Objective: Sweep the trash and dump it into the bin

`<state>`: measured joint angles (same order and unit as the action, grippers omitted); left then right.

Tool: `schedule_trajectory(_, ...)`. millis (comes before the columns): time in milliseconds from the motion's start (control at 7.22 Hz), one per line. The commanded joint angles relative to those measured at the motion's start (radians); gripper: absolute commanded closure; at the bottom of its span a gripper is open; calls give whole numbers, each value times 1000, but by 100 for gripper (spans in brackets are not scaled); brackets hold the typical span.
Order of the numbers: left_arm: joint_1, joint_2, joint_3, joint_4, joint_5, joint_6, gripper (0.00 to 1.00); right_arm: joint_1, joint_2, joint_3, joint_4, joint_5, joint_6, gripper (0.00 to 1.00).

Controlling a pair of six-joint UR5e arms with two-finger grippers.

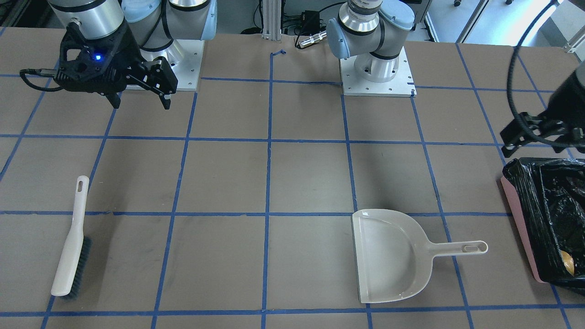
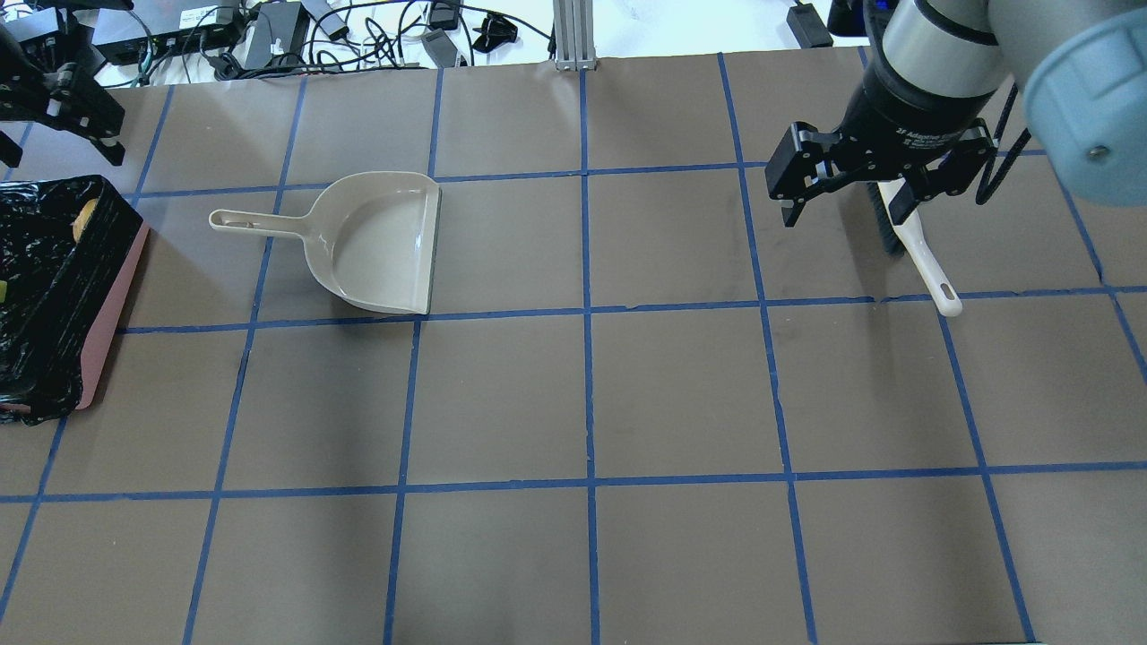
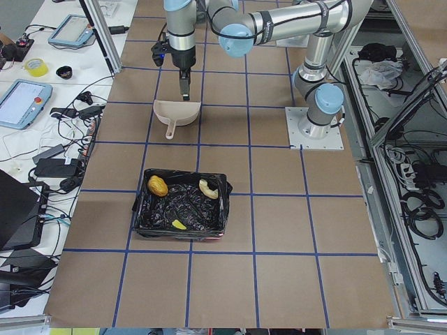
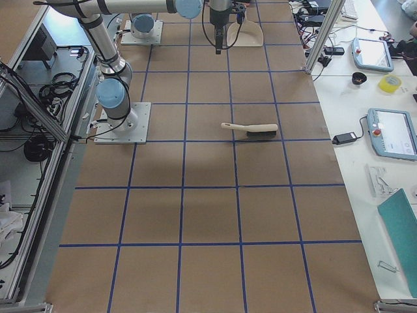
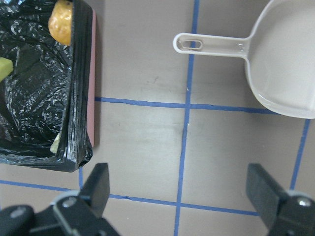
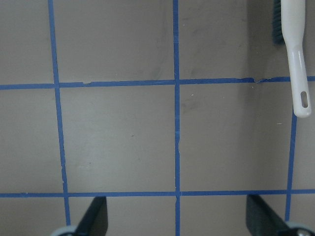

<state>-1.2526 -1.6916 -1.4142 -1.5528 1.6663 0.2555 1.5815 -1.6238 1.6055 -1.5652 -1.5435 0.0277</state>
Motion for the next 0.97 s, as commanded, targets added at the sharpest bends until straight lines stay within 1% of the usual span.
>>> schedule_trajectory(0,-135,56,-80,3,-37,-139,0,0,13,1,-10,2,0,0)
schedule_trajectory(138,-184,67,-98,4,-40,-203,0,0,18,1,-10,2,-5,0)
schedule_trajectory(277,-245,81,-112,4,-39,-237,0,0,47,1,-10,2,-12,0)
schedule_trajectory(415,-266,98,-121,4,-43,-230,0,0,42,1,-10,2,-11,0)
schedule_trajectory(554,-272,111,-136,2,-96,-199,0,-2,30,-2,-9,-1,-11,0)
schedule_trajectory(692,-277,133,-170,4,-106,-173,0,-6,25,-6,-7,-12,-12,0)
schedule_trajectory(831,-286,133,-192,22,-106,-159,0,-2,13,-9,-6,-13,-11,0)
